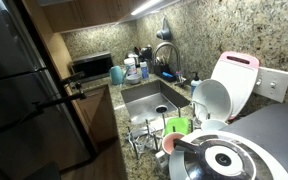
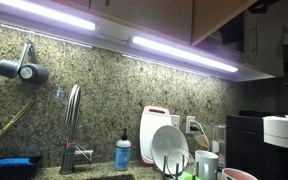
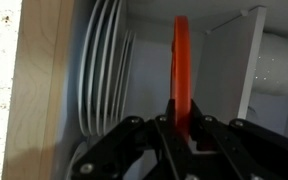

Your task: Take the orange lid and place it inside the upper cabinet

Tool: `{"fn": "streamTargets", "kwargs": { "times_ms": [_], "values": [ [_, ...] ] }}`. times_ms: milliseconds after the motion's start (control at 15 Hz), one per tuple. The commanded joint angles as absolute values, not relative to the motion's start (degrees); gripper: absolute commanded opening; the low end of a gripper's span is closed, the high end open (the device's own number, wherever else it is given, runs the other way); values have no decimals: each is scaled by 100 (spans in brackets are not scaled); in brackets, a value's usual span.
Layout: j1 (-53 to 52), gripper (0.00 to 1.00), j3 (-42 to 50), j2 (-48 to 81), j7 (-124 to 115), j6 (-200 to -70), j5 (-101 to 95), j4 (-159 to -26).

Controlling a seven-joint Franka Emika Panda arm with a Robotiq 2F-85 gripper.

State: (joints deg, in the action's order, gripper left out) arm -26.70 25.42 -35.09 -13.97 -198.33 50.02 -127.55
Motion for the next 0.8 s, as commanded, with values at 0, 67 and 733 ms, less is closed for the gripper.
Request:
{"fn": "streamTargets", "kwargs": {
  "times_ms": [0, 67, 733],
  "values": [
    [-2667, 4, 2649, -3040, -1566, -19833, 5065, -12310],
    [-2707, 4, 2699, -2973, -1580, -19833, 5091, -12248],
    [-2734, 4, 3014, -2225, -1870, -19732, 5130, -11599]
  ]
}}
